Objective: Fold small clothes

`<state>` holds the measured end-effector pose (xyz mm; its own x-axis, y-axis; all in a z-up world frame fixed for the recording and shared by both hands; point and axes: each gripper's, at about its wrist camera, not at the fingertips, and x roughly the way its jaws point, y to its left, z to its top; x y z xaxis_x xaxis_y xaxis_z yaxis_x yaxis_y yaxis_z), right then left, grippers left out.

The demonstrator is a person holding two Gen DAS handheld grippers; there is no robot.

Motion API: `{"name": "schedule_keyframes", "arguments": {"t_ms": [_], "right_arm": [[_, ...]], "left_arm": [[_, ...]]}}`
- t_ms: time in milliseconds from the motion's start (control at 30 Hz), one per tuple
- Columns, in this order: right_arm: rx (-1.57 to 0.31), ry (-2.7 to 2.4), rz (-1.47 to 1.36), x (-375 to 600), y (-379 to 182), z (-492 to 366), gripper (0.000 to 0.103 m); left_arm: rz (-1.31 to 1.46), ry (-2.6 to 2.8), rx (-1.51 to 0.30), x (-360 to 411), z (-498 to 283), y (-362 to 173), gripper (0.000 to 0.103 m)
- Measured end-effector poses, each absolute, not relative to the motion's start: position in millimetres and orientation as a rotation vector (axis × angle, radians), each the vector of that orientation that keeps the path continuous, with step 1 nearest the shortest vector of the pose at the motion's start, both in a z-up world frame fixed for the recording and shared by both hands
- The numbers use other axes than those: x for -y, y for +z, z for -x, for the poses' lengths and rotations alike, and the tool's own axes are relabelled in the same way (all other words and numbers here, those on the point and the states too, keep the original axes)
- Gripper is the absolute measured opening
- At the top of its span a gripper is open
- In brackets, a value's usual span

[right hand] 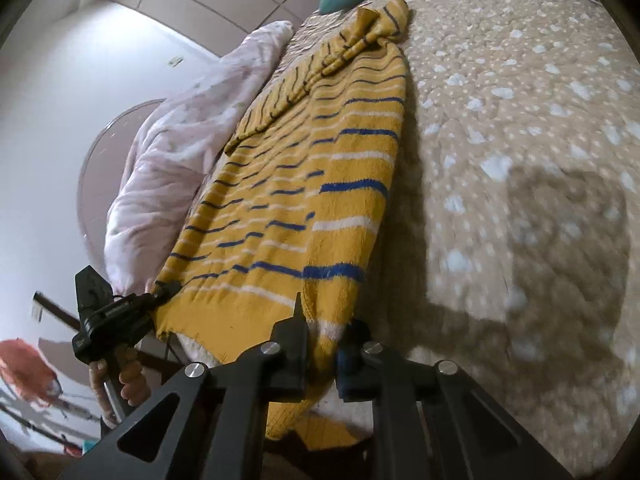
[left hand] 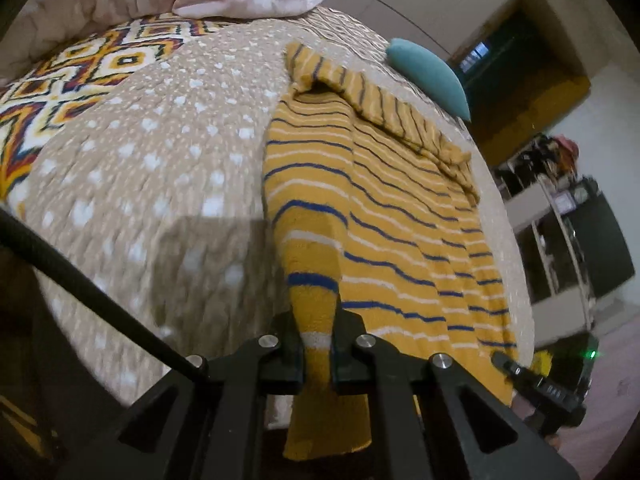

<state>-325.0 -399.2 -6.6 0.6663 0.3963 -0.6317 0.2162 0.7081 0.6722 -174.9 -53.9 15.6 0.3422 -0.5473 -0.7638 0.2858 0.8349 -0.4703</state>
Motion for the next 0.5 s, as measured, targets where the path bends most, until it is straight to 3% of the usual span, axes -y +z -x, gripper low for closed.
{"name": "schedule_keyframes", "arguments": {"t_ms": [233, 500], "right_arm": [[-0.918, 0.097, -0.776, 393, -23, 348, 0.010], [-0.861, 0.155, -0.717, 404, 10, 315, 0.011]], "left_arm": [[0.256, -0.542, -1.148, 45, 190, -7, 0.008], [0.230, -0.568, -1.041, 59, 163, 33, 0.008]]}}
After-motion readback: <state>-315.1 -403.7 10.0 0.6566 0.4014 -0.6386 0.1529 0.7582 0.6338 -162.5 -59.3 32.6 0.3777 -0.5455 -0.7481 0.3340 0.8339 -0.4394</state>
